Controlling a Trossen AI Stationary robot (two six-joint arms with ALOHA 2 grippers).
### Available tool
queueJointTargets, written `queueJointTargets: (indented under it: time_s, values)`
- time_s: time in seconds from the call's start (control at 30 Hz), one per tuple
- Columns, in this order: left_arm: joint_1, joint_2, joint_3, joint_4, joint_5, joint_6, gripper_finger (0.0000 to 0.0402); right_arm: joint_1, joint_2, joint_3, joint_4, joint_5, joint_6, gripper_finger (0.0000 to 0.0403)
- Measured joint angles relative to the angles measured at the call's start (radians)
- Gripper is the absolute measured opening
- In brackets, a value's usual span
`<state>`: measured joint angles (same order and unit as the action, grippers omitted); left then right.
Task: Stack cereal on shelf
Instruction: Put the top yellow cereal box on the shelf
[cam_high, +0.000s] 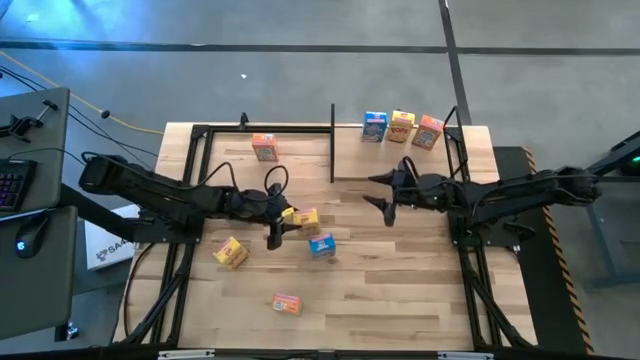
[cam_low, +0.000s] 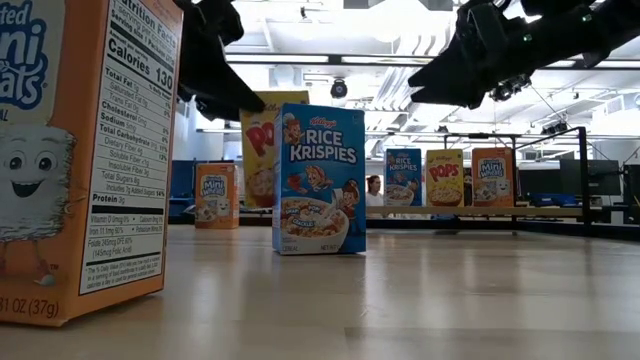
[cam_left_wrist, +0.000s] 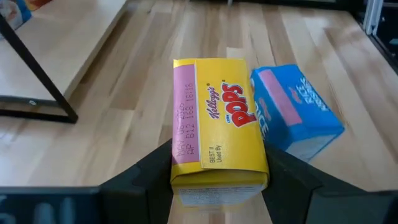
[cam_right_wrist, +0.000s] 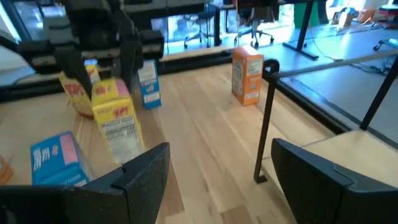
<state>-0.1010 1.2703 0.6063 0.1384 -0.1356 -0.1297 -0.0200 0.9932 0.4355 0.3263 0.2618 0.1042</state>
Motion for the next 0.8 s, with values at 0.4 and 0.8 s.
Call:
queueJointTargets:
  time_s: [0.4,0.8]
  values:
    - [0.083,0.131,0.018,0.069,0.03,-0.086,0.0187,0.0,0.0,0.0,0.09,-0.004,0.0,0.0272]
    - [0.103,0.238,0.127,0.072,0.126,-0.007,0.0187,0.0,0.0,0.0,0.083,0.011,-0.026,0.0272]
